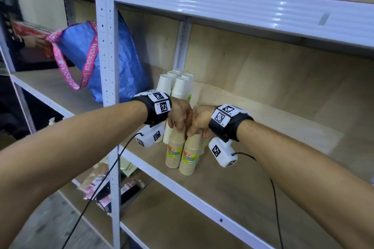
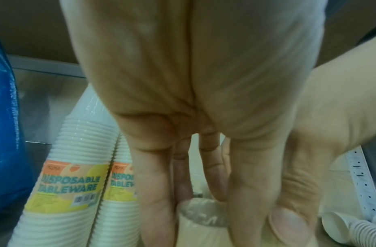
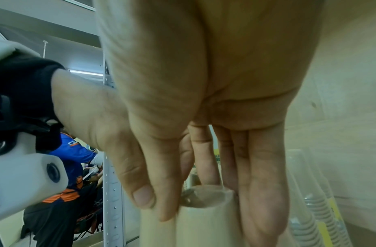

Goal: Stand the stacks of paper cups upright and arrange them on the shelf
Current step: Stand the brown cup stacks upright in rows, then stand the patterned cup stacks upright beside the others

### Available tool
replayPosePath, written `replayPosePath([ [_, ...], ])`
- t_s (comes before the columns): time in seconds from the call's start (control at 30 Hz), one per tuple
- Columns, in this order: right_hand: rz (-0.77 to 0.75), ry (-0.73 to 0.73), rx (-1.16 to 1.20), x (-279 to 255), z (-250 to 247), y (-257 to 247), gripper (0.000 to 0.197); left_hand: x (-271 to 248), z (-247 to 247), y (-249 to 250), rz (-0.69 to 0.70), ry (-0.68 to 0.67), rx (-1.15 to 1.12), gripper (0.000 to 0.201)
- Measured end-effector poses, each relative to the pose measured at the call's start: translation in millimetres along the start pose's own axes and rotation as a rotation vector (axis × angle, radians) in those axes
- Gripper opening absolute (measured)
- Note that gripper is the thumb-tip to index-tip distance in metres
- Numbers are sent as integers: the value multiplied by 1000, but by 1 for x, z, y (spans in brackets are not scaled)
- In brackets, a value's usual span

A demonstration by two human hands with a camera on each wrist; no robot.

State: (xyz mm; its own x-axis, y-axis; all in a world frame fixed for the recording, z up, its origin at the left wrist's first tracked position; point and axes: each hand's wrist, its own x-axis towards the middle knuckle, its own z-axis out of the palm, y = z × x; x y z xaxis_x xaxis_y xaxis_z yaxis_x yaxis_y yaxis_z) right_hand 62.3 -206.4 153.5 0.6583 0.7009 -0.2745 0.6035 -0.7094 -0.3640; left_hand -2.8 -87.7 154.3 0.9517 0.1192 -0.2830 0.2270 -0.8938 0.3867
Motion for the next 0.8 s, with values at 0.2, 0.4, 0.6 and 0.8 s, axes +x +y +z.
replayPosePath([
  [0.2,-28,22,17,2,-13,3,19,-4,-13,6,4,5,-27,32],
  [0.4,11,98,0,-12,-45,12,35,-2,-36,30,40,35,-1,34],
  [0.6,131,172,-32,-37,-79,49,32,21,-50,80,141,103,50,33],
  [0.8,312,228,-23,-71,-101,112,36,52,-37,138,297,139,107,39],
])
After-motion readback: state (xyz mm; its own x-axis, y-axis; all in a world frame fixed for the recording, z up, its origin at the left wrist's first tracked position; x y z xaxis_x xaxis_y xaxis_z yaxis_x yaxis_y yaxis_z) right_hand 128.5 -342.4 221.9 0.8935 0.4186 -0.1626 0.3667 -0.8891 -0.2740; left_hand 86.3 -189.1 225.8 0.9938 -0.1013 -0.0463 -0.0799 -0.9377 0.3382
